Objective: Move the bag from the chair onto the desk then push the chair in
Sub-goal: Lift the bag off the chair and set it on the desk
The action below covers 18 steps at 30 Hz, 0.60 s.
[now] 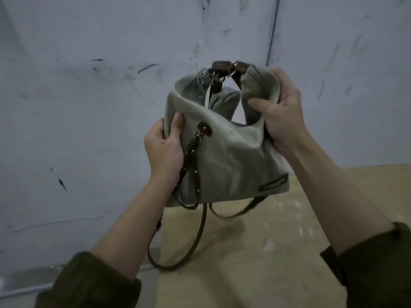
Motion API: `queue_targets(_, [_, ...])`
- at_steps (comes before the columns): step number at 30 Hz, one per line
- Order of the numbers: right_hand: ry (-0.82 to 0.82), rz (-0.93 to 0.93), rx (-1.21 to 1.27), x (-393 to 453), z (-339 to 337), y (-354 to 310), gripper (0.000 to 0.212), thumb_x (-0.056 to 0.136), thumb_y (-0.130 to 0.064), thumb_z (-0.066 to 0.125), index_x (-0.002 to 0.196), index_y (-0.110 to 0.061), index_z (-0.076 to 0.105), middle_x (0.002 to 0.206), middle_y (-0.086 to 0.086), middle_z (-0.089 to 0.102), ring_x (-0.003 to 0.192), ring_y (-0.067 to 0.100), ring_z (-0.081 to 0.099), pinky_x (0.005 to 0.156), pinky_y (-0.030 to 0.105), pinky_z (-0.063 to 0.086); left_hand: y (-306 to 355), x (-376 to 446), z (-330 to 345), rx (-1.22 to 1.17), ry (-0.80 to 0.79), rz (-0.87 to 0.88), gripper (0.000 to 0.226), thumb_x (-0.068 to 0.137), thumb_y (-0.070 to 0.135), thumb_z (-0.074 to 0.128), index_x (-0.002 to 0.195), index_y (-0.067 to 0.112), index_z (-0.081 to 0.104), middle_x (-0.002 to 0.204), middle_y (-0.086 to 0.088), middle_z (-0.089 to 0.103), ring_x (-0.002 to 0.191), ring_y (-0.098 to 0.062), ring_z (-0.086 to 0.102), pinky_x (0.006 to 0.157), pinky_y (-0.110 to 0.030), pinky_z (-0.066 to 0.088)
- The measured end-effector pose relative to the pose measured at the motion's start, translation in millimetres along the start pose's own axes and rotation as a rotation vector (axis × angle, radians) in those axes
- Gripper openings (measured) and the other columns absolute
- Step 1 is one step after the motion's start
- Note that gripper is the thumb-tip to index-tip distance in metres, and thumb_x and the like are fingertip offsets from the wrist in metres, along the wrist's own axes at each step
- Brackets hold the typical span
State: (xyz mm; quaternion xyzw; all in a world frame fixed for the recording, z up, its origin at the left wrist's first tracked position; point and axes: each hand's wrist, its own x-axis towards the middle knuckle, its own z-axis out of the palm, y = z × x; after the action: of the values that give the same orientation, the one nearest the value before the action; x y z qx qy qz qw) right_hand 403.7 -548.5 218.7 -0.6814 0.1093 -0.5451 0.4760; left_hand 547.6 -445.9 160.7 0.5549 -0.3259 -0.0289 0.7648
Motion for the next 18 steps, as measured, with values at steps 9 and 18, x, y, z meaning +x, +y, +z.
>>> queue_targets(9, [0.038, 0.047, -0.067, 35, -8, 103, 0.043, 0.074, 0.011, 0.057, 0.084, -0.030, 0.057, 0.082, -0.006, 0.059, 0.080, 0.005, 0.058, 0.076, 0.020, 0.049, -77, 34, 29, 0.179, -0.056, -0.111, 0.025, 0.091, 0.032, 0.051, 0.072, 0.016, 0.054, 0.068, -0.001, 0.053, 0.065, -0.011, 0.049, 0.061, -0.030, 0.043])
queue_targets(18, [0.012, 0.400, -0.234, 7, 1, 225, 0.044, 0.074, 0.020, 0.049, 0.095, -0.017, 0.062, 0.092, -0.002, 0.061, 0.085, 0.006, 0.057, 0.069, 0.007, 0.046, -186, 3, -2, 0.674, -0.097, -0.329, 0.035, 0.092, 0.032, 0.048, 0.066, 0.008, 0.044, 0.061, -0.002, 0.046, 0.062, -0.021, 0.045, 0.055, -0.030, 0.034])
